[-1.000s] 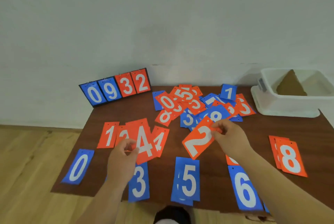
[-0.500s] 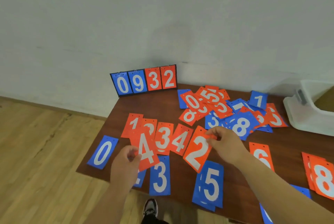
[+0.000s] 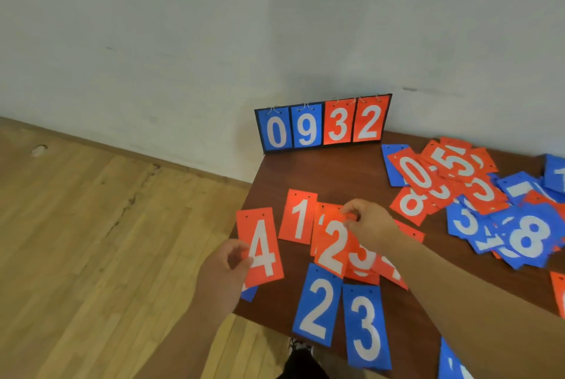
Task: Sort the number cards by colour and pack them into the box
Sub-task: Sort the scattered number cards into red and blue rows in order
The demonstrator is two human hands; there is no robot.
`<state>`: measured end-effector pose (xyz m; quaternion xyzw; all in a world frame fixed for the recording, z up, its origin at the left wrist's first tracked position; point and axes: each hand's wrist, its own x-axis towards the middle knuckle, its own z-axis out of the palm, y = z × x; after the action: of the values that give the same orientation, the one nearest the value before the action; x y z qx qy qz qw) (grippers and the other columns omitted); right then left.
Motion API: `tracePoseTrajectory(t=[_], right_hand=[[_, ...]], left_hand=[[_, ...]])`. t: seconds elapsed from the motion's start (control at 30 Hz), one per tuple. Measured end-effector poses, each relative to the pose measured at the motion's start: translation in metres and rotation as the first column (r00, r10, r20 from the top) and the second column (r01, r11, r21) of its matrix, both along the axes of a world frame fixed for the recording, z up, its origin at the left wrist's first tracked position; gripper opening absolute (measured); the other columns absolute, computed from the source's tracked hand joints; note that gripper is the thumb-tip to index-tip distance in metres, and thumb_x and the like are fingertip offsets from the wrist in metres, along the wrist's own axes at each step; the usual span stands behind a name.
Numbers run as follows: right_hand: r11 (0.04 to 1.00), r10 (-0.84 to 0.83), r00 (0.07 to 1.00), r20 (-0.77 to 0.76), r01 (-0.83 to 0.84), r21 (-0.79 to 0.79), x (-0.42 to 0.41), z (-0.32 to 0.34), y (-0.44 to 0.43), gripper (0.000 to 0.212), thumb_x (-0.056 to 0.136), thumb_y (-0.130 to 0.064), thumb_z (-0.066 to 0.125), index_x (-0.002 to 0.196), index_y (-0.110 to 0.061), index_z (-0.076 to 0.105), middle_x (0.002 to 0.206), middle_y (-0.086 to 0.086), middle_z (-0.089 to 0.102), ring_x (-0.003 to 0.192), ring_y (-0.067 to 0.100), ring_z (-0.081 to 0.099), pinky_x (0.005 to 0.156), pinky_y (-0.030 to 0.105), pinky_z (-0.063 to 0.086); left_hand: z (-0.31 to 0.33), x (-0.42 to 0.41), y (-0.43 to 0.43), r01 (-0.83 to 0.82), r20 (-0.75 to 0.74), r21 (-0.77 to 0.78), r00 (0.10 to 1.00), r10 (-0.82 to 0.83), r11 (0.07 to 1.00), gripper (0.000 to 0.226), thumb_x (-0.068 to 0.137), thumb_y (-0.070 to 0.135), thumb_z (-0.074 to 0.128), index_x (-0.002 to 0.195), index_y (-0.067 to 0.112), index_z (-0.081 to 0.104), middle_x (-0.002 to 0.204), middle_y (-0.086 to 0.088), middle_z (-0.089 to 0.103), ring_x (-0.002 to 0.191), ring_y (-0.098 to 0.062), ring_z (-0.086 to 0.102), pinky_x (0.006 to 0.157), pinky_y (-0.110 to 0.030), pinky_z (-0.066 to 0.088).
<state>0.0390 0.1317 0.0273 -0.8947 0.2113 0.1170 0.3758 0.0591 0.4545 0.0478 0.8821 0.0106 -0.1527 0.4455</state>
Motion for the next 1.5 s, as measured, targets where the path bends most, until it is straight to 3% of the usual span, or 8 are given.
tracePoseTrajectory(t=[0.17, 0.37, 0.57, 0.67, 0.9, 1.0, 1.13, 1.5], right_hand=[[0.996, -0.063, 0.994, -0.084, 0.058, -0.063, 0.018, -0.015, 0.002, 0.033, 0.089, -0.020, 0.068, 0.121, -0.024, 0.060, 0.120, 0.002, 0.067, 0.107, 0.020, 0.063, 0.091, 0.034, 0.052], [0.971, -0.229, 0.970, -0.079, 0.222, -0.086, 0.001, -0.010, -0.010, 0.044, 0.092, -0.023, 0.068, 0.133, -0.023, 0.054, 0.135, -0.001, 0.060, 0.117, 0.019, 0.060, 0.084, 0.030, 0.053], [0.928, -0.364, 0.931, -0.032, 0.359, -0.098, -0.073, 0.016, -0.052, 0.031, 0.093, -0.031, 0.066, 0.123, -0.028, 0.059, 0.123, -0.005, 0.063, 0.102, 0.013, 0.062, 0.074, 0.024, 0.050], [0.908, -0.412, 0.910, -0.047, 0.405, -0.112, -0.121, 0.024, -0.072, 0.027, 0.092, -0.028, 0.067, 0.118, -0.026, 0.063, 0.116, -0.008, 0.067, 0.097, 0.007, 0.060, 0.081, 0.022, 0.045], [0.853, -0.521, 0.850, -0.079, 0.514, -0.091, -0.211, 0.013, -0.115, 0.025, 0.092, -0.027, 0.067, 0.116, -0.030, 0.062, 0.111, -0.015, 0.061, 0.092, 0.003, 0.058, 0.073, 0.017, 0.044], [0.861, -0.508, 0.858, -0.076, 0.502, -0.086, -0.234, 0.003, -0.136, 0.026, 0.092, -0.027, 0.067, 0.117, -0.030, 0.063, 0.110, -0.015, 0.062, 0.091, 0.003, 0.059, 0.066, 0.010, 0.043], [0.897, -0.437, 0.899, -0.033, 0.434, -0.080, -0.250, -0.001, -0.166, 0.025, 0.090, -0.027, 0.069, 0.115, -0.028, 0.065, 0.113, -0.012, 0.064, 0.097, 0.006, 0.058, 0.081, 0.019, 0.043], [0.940, -0.318, 0.947, 0.036, 0.320, -0.119, -0.265, 0.021, -0.255, 0.029, 0.088, -0.029, 0.070, 0.117, -0.024, 0.066, 0.117, -0.004, 0.060, 0.098, 0.010, 0.058, 0.084, 0.022, 0.040]], left_hand=[[-0.005, 0.023, 0.001, 0.099, -0.019, 0.007, 0.995, -0.098, 0.995, 0.020, 0.089, 0.014, 0.072, 0.095, 0.033, 0.065, 0.085, 0.010, 0.069, 0.076, 0.000, 0.064, 0.069, -0.022, 0.048], [-0.013, 0.031, -0.038, 0.240, -0.043, 0.025, 0.970, -0.239, 0.970, 0.019, 0.091, 0.017, 0.072, 0.097, 0.033, 0.064, 0.085, 0.012, 0.066, 0.074, -0.001, 0.062, 0.061, -0.011, 0.045], [-0.021, 0.015, -0.120, 0.469, -0.064, -0.022, 0.881, -0.469, 0.883, 0.017, 0.094, 0.025, 0.070, 0.104, 0.037, 0.063, 0.094, 0.018, 0.063, 0.088, 0.002, 0.061, 0.072, -0.015, 0.052], [-0.031, 0.000, -0.171, 0.585, -0.043, -0.042, 0.809, -0.587, 0.810, 0.017, 0.093, 0.023, 0.070, 0.102, 0.036, 0.064, 0.094, 0.016, 0.063, 0.086, 0.002, 0.059, 0.075, -0.016, 0.051], [-0.064, -0.041, -0.250, 0.687, -0.046, 0.072, 0.726, -0.686, 0.723, 0.017, 0.092, 0.022, 0.067, 0.101, 0.035, 0.061, 0.092, 0.016, 0.063, 0.086, -0.005, 0.061, 0.078, -0.032, 0.055], [-0.074, -0.052, -0.263, 0.700, -0.069, 0.275, 0.698, -0.713, 0.659, 0.013, 0.091, 0.031, 0.066, 0.103, 0.030, 0.062, 0.097, 0.010, 0.063, 0.094, -0.014, 0.062, 0.083, -0.037, 0.056], [-0.064, -0.070, -0.273, 0.589, -0.064, 0.538, 0.742, -0.668, 0.603, 0.039, 0.089, 0.051, 0.064, 0.126, 0.039, 0.058, 0.125, 0.003, 0.057, 0.119, -0.023, 0.051, 0.099, -0.038, 0.047], [-0.016, -0.112, -0.322, 0.312, 0.065, 0.470, 0.921, -0.385, 0.825, 0.061, 0.086, 0.054, 0.069, 0.139, 0.031, 0.049, 0.138, 0.000, 0.053, 0.127, -0.024, 0.050, 0.102, -0.042, 0.050]])
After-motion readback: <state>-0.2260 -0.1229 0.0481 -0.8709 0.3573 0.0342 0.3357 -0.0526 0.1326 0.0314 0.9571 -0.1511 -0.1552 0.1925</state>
